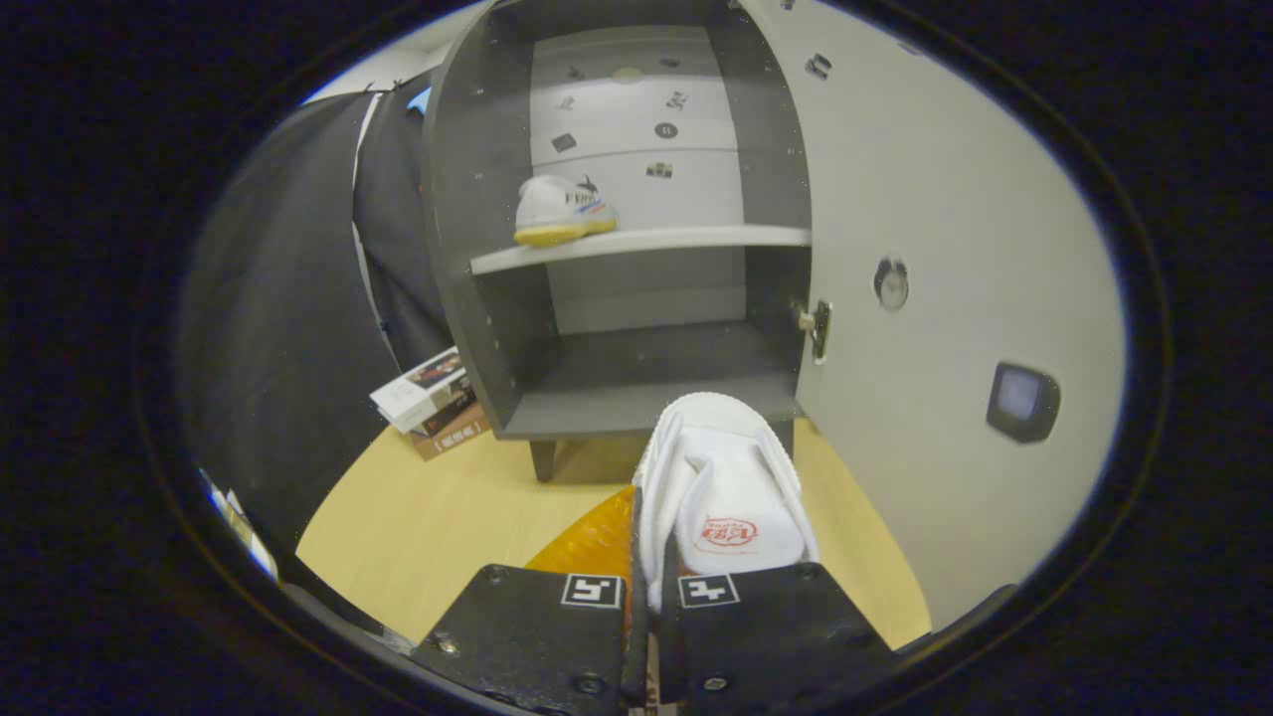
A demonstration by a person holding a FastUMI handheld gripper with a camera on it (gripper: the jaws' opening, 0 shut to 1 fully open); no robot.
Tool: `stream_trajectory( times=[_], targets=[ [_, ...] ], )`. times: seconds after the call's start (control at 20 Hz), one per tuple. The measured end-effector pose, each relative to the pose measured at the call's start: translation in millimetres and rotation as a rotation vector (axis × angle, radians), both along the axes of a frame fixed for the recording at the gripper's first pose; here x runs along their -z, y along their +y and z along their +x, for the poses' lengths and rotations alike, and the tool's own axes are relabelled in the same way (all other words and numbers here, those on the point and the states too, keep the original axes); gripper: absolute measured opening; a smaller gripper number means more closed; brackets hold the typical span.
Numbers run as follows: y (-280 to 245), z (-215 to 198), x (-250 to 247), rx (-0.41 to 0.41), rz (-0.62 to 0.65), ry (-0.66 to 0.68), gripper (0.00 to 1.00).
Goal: Open the shoe cabinet door, grab the shoes and put them into the shoe cabinet, then close the shoe cabinet door.
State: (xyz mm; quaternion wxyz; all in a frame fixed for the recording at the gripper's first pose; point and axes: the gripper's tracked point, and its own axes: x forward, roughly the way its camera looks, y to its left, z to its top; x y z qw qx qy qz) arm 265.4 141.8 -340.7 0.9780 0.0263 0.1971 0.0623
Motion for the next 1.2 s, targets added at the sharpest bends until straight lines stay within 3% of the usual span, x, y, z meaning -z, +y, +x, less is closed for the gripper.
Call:
stream_trajectory(
  times=[0.25, 0.6, 0.85, 1.2],
  targets=[
    [0, 28, -89, -0.012, -0.035, -0.123, 0.08],
    [14, 97, -174, -0.049, -0.055, -0.246, 0.08],
    [29, 154, -211, -0.083, -0.055, -0.302, 0.08],
    [32, 235, -222, -0.075, -0.065, -0.298, 0.08]
  ],
)
